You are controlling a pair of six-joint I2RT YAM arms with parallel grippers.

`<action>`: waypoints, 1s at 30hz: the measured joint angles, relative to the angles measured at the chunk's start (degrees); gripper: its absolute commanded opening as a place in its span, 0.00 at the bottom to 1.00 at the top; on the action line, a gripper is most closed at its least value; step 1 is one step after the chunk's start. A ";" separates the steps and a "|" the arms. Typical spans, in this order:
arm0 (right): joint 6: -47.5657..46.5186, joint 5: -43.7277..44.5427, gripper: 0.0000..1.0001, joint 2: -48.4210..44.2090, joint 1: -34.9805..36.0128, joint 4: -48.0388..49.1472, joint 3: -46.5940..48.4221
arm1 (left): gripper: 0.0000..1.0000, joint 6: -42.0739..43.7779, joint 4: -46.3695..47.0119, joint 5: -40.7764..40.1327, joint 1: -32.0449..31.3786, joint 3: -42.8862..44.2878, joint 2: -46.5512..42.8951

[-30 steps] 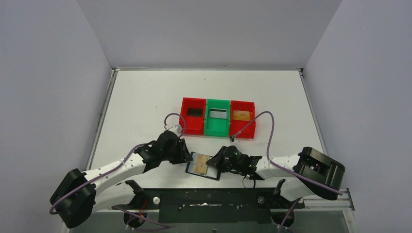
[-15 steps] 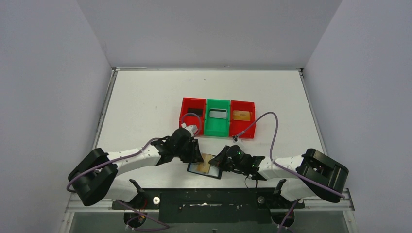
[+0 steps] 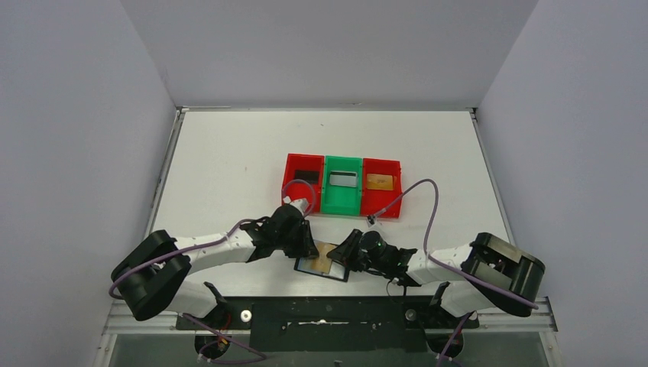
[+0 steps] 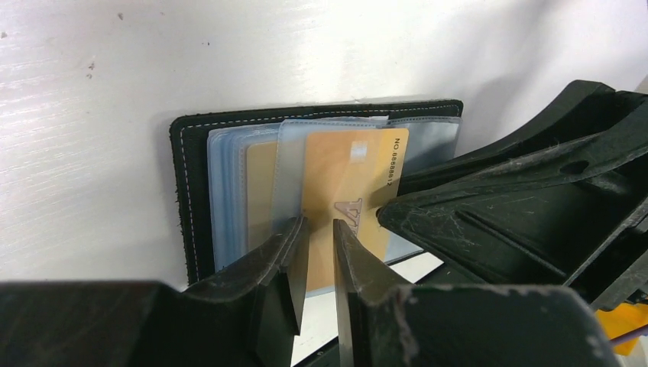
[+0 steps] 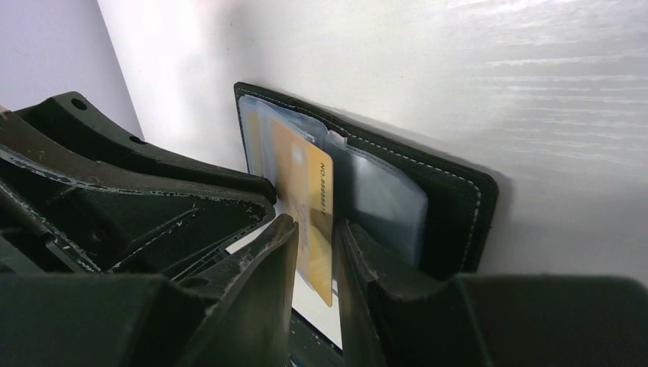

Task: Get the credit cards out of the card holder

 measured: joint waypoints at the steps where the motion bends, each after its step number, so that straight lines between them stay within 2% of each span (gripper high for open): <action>1: 0.33 -0.13 0.28 0.66 0.07 0.94 0.00 | 0.19 -0.26 0.15 -0.09 0.00 -0.20 -0.13; 2: 0.63 -0.20 0.28 1.33 0.17 1.90 -0.02 | 0.19 -0.50 0.24 -0.15 0.00 -0.35 -0.28; 5: 1.55 -0.35 0.15 3.34 0.70 5.03 -0.11 | 0.19 -0.87 0.33 -0.35 -0.02 -0.61 -0.55; 7: 2.01 -0.61 0.13 4.85 1.11 6.69 -0.13 | 0.19 -1.05 0.31 -0.66 -0.11 -0.76 -0.76; 10: 2.84 -0.59 0.14 5.38 1.25 8.20 -0.57 | 0.18 -1.09 -0.04 -1.18 -0.24 -0.94 -1.18; 12: 3.28 -0.46 0.19 5.09 1.42 8.57 -0.90 | 0.18 -1.11 -0.26 -1.36 -0.26 -0.96 -1.38; 14: 3.43 -0.02 0.29 4.04 1.51 8.13 -1.33 | 0.18 -1.11 -0.57 -1.53 -0.26 -1.07 -1.68; 15: 3.50 0.11 0.30 3.15 1.51 7.69 -1.70 | 0.18 -1.11 -0.76 -1.62 -0.31 -1.16 -1.90; 20: 3.30 0.31 0.23 0.20 1.51 7.39 -3.52 | 0.18 -1.22 -1.40 -2.01 -0.31 -1.25 -2.34; 25: 3.21 -0.15 0.21 0.74 1.51 8.41 -3.61 | 0.18 -1.27 -1.40 -2.01 -0.31 -1.25 -2.34; 30: 3.15 -0.59 0.15 2.62 1.51 9.84 -3.61 | 0.18 -1.29 -1.42 -2.01 -0.31 -1.25 -2.34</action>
